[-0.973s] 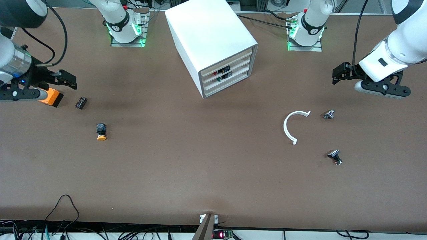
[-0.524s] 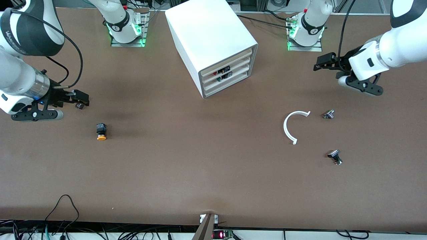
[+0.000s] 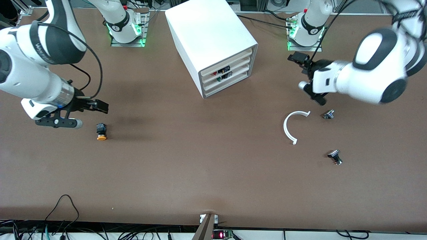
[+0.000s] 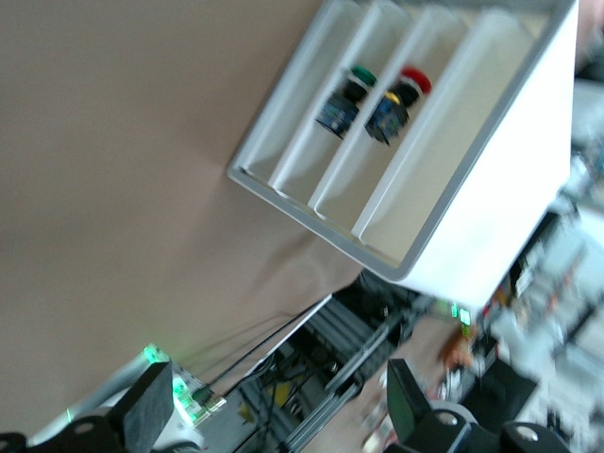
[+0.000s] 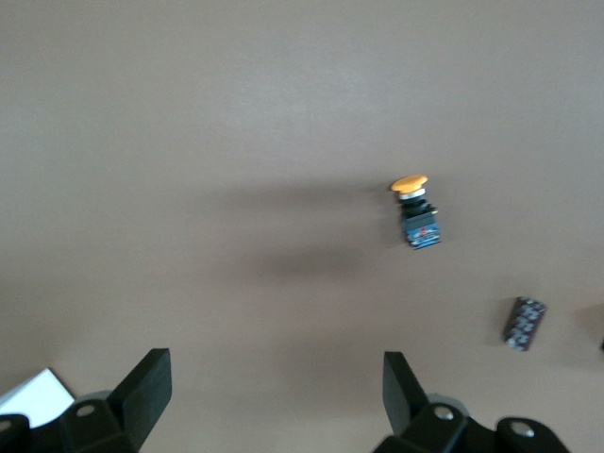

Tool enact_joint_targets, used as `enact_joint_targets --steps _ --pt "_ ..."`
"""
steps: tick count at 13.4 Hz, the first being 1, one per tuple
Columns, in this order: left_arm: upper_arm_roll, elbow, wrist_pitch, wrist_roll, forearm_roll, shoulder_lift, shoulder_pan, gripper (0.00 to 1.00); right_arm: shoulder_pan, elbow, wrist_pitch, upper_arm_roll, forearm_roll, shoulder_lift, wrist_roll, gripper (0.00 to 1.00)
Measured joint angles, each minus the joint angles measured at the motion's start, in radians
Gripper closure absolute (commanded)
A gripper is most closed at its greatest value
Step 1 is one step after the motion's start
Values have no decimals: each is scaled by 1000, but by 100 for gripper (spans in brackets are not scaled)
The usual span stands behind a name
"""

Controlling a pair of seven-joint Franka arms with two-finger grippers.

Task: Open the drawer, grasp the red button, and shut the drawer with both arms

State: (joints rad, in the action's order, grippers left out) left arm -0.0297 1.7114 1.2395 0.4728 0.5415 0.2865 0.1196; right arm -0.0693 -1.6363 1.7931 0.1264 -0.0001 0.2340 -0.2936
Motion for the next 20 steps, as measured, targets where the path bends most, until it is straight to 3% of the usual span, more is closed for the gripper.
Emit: enact_joint_targets --steps 2,6,9,12,16,18,20 --pt "1 -1 21 115 34 95 -1 1 -35 0 11 1 0 7 -75 1" --pt "-49 34 148 158 72 106 22 1 -117 3 28 2 1 10 -242 1" --pt "-133 202 379 204 133 47 26 7 -187 4 45 3 1 11 -357 1" --pt "-209 372 588 248 241 -31 27 3 -218 4 95 3 1 14 -436 1" --pt "-265 518 743 360 412 -61 27 4 -291 4 141 4 0 39 -562 1" --pt "-276 547 762 377 424 -62 27 9 -301 4 141 4 0 57 -568 1" --pt "-279 554 763 382 424 -62 27 8 -300 4 141 1 1 68 -568 1"
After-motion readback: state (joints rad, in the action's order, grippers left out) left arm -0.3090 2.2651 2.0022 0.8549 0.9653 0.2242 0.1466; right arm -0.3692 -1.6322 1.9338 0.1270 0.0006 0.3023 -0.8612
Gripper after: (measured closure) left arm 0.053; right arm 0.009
